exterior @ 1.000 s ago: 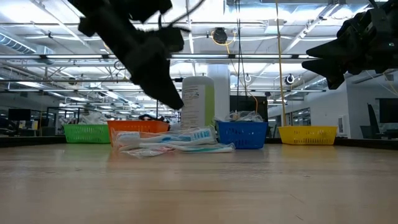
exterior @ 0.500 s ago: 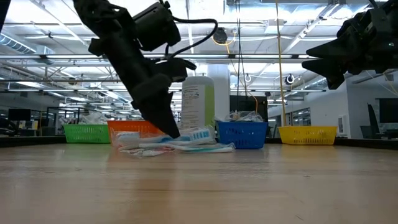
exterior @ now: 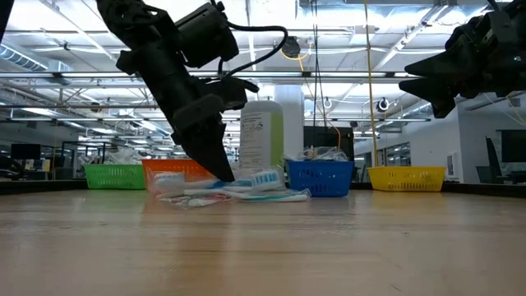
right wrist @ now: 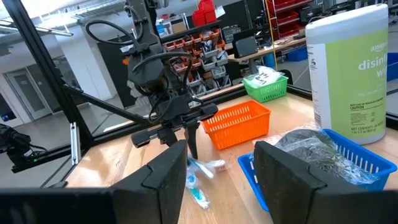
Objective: Pick & Place Travel size toiletries
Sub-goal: Put the blue toothbrush into the orange bin
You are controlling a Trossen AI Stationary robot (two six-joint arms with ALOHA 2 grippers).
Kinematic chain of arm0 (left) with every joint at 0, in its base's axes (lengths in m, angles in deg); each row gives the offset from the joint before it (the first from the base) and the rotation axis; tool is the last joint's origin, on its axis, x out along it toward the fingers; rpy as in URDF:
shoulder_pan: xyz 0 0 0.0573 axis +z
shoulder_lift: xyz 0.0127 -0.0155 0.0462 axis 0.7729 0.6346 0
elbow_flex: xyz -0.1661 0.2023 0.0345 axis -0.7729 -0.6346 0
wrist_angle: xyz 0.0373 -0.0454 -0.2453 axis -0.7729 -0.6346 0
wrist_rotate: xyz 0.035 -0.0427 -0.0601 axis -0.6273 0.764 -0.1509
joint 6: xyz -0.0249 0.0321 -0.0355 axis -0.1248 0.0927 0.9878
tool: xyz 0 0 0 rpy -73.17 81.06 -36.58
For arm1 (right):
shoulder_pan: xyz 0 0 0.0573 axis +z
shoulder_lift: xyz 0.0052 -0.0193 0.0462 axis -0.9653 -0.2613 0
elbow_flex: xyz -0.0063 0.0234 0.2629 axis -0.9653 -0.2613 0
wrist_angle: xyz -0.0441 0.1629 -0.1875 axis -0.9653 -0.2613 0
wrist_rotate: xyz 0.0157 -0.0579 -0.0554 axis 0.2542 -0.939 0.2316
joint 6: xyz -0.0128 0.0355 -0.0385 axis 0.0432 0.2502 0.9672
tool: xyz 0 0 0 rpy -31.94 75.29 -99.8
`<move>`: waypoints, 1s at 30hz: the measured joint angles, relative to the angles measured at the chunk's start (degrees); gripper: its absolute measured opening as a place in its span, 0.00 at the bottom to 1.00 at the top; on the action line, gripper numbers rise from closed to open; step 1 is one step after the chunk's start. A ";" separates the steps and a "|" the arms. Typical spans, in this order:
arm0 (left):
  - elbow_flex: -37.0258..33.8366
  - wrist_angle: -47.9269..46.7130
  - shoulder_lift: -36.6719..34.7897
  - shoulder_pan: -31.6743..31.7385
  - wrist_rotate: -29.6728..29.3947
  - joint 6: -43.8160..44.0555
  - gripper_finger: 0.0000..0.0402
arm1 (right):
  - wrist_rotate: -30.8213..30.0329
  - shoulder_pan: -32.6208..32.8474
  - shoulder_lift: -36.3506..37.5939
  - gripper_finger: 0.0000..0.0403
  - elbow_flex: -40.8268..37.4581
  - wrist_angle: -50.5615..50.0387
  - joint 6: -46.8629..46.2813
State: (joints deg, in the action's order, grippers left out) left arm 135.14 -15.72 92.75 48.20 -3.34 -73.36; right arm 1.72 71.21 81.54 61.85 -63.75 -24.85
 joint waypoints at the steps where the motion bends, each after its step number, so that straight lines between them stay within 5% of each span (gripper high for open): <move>1: 0.00 0.00 0.00 0.00 0.00 0.02 0.15 | 0.00 -0.02 0.00 0.44 0.02 0.00 0.00; 6: 0.00 0.13 0.00 0.00 0.02 -1.03 0.02 | -0.01 -0.01 0.00 0.44 0.01 0.00 0.00; 19: 0.02 0.69 -9.85 0.00 -1.15 0.82 0.02 | 0.00 0.00 0.00 0.44 0.02 0.00 0.00; 30: 0.07 -4.38 -21.06 0.20 -19.35 11.31 0.02 | 0.00 -0.01 -0.02 0.44 0.02 0.00 0.00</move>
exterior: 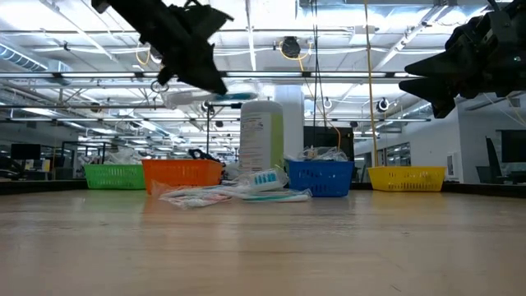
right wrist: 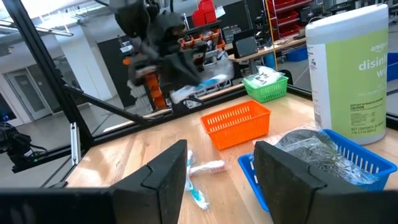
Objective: Pick & Place Travel size toiletries
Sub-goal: Put the blue toothbrush into the orange bin
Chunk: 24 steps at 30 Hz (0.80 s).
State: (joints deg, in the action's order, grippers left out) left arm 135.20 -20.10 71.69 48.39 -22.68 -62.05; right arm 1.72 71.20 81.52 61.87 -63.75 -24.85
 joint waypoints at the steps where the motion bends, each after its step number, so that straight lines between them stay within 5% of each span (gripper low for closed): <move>1: 0.00 -1.26 -0.23 0.03 -2.92 0.35 0.01 | 0.00 0.01 0.02 0.44 0.00 0.00 0.00; 7: -0.48 -6.61 1.28 1.83 -15.52 6.45 0.02 | 0.00 0.01 0.00 0.43 0.00 0.01 0.00; 24: -14.62 11.97 2.27 8.70 -11.19 12.66 0.00 | 0.00 0.01 0.00 0.44 -0.02 0.00 0.00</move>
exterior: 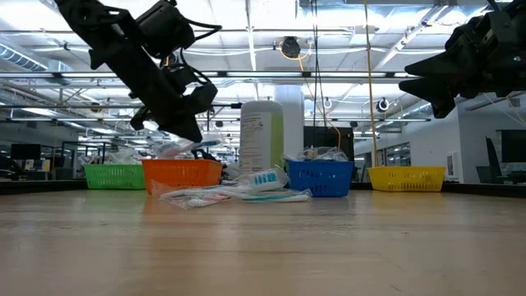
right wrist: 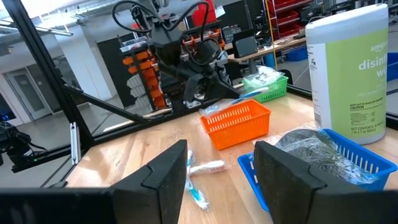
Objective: Pick & Place Travel size toiletries
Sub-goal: Put the blue toothbrush into the orange bin
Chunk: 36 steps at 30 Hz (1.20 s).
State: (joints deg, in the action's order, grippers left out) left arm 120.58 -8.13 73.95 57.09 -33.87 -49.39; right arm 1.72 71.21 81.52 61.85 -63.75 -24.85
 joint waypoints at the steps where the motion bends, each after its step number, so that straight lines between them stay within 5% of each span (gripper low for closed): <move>1: 0.00 0.12 0.00 0.00 -0.01 -0.66 0.00 | 0.00 -0.01 0.00 0.44 0.01 0.00 0.00; 15: 0.07 0.59 0.00 0.00 0.74 -4.60 0.31 | 0.00 -0.02 0.00 0.44 0.00 0.00 0.00; 24: 6.59 6.50 -0.88 -4.45 25.14 -19.59 0.42 | 0.00 0.00 0.00 0.43 0.01 0.00 0.00; 36: 8.55 13.86 5.85 -16.15 26.77 -35.26 0.42 | 0.00 0.00 0.00 0.43 0.00 0.06 0.00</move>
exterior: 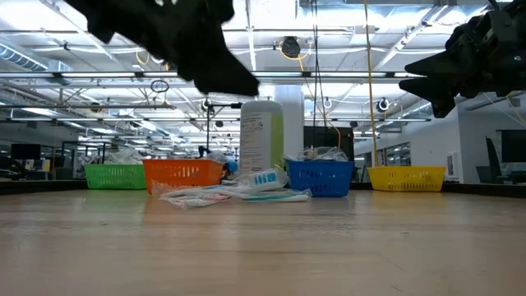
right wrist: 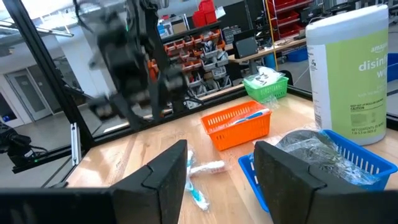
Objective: Pick & Place Travel size toiletries
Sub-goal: Put the blue toothbrush into the orange bin
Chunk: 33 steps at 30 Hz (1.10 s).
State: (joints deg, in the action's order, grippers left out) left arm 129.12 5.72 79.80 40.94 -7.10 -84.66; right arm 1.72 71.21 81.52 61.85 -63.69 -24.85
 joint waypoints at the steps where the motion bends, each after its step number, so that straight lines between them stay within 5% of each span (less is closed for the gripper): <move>1: -0.03 0.25 1.41 -0.11 -0.11 0.00 0.42 | -0.02 0.00 0.02 0.43 0.02 0.11 0.00; 14: -0.04 7.67 16.51 3.92 3.25 -1.53 0.42 | 0.00 -0.01 0.01 0.43 0.02 -0.03 0.00; 33: -0.04 5.86 18.59 4.46 4.72 -2.26 0.40 | 0.00 -0.01 0.02 0.44 0.02 -0.06 0.00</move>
State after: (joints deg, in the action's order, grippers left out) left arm 129.08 11.58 98.39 45.40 -2.38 -86.92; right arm 1.72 71.20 81.54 61.87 -63.75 -24.85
